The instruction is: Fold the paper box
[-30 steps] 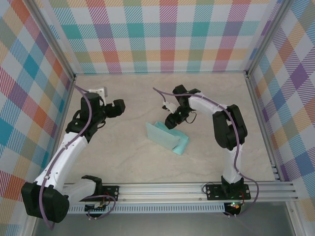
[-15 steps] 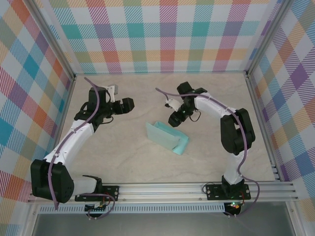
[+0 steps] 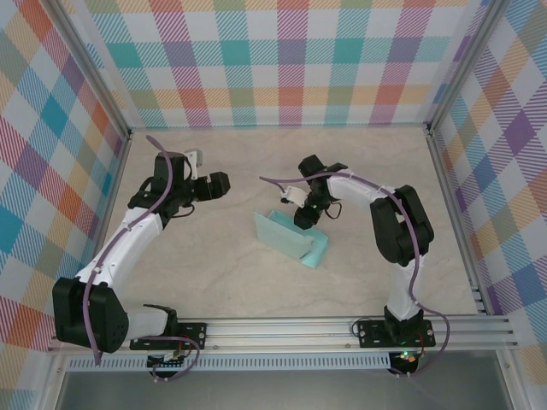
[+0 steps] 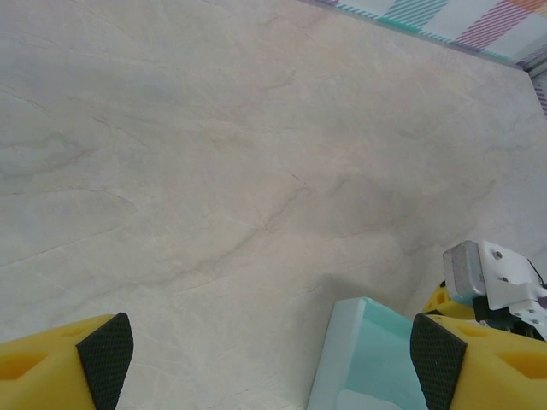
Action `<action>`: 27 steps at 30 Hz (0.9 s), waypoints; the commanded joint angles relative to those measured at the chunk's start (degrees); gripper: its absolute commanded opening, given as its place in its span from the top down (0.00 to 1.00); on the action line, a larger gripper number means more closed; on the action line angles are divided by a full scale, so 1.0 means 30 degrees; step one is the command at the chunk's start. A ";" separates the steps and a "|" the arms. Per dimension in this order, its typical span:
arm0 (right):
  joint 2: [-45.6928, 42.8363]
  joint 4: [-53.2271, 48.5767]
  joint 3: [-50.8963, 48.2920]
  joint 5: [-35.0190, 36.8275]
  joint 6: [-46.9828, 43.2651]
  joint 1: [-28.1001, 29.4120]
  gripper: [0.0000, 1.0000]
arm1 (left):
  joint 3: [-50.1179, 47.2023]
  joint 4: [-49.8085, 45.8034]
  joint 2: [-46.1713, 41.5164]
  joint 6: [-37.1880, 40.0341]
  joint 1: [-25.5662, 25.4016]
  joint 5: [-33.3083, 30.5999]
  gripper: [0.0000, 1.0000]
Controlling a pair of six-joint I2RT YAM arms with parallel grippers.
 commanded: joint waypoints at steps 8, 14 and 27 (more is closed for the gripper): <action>-0.2425 0.4197 -0.2379 0.1889 -0.2657 0.0299 0.91 | -0.0892 0.1517 -0.0866 0.0168 0.0341 0.1292 0.13; -0.5124 0.8642 -0.3839 0.4907 -0.5916 0.0313 0.92 | -0.1829 0.5046 -0.1166 0.0354 0.0343 0.3453 0.12; -1.0460 1.6583 -0.8555 0.3629 -1.3621 0.0732 0.93 | -0.3044 0.9315 0.0606 0.6240 -0.1356 1.3108 0.05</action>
